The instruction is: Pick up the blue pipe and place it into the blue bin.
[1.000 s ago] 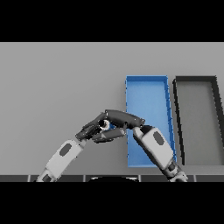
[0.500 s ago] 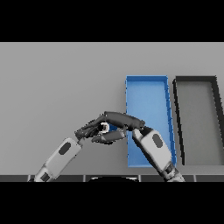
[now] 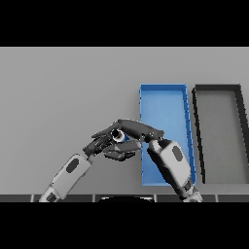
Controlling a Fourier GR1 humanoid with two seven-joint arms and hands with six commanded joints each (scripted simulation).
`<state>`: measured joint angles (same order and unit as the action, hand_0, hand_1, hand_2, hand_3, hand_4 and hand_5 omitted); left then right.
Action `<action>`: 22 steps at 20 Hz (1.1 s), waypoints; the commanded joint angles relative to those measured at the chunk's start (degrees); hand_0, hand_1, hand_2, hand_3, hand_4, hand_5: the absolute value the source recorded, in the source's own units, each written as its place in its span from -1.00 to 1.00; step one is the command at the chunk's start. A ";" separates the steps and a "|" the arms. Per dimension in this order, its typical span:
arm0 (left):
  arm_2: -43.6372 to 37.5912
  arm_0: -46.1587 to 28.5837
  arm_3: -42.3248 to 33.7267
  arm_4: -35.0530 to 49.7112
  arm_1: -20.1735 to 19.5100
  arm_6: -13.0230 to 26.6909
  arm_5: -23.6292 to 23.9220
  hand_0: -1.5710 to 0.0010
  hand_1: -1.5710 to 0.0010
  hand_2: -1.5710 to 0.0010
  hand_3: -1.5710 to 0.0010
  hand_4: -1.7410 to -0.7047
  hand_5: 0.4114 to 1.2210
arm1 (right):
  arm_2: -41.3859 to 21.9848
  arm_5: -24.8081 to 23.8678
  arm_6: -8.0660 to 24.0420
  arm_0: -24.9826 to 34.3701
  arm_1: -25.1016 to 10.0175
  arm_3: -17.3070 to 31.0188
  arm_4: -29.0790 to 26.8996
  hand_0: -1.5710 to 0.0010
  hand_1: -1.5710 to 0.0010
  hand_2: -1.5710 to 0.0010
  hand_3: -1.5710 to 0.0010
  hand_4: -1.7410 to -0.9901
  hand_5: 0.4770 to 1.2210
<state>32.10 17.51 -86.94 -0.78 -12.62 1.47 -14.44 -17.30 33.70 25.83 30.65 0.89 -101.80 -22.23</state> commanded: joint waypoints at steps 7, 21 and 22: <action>0.36 -0.78 -0.71 0.97 -0.43 0.92 -1.23 1.00 1.00 1.00 1.00 0.58 -0.77 | 4.29 -16.13 8.91 13.35 -9.44 -1.00 -22.62 -1.00 -1.00 -1.00 -1.00 -0.86 0.87; -0.52 -1.50 -2.13 1.90 -1.74 1.12 -1.49 1.00 1.00 1.00 1.00 0.61 -0.81 | 20.41 -24.49 3.97 27.99 -22.36 24.13 -14.60 -1.00 -1.00 -1.00 -1.00 -0.99 0.74; -0.10 -1.60 -2.47 1.73 -1.38 1.73 -1.37 1.00 1.00 1.00 1.00 0.62 -0.81 | 20.75 -24.98 4.24 25.57 -22.39 24.39 -13.87 -1.00 -1.00 -1.00 -1.00 -1.00 0.73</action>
<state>32.00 15.89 -89.41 0.96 -13.98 3.14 -15.83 3.45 8.79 30.28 56.09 -21.49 -77.36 -36.08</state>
